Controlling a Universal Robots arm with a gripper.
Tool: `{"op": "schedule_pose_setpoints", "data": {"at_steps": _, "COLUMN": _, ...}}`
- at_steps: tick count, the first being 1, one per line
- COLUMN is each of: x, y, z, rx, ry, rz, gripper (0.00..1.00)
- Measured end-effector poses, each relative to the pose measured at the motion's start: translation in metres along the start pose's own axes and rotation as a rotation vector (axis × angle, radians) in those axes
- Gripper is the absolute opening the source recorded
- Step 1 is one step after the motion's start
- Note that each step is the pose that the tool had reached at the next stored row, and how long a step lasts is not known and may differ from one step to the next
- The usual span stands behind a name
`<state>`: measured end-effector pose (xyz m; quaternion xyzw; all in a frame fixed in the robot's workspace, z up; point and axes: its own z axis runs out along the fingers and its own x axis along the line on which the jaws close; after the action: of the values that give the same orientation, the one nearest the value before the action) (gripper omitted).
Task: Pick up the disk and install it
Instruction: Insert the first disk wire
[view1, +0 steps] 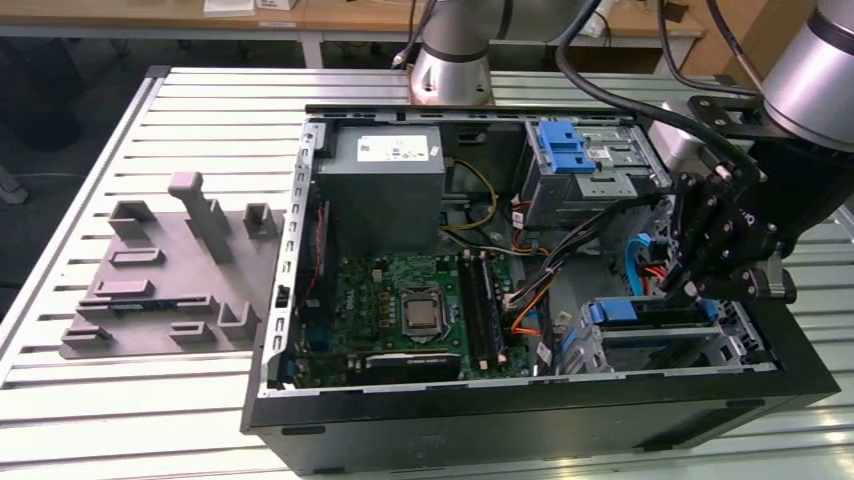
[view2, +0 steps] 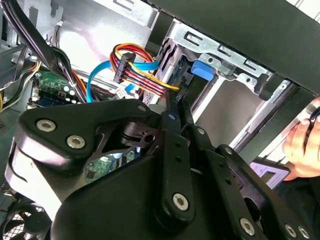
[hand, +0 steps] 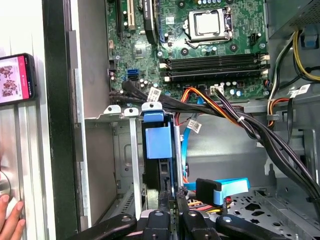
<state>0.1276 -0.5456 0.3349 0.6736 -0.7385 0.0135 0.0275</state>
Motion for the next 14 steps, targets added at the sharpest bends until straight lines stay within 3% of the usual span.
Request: {"op": "schedule_pose_setpoints", "data": {"at_steps": 14, "x": 0.0001, "y": -0.0004, "z": 0.0023, "rx": 0.0, "ry": -0.0001, "rz": 0.0, "gripper": 0.16}}
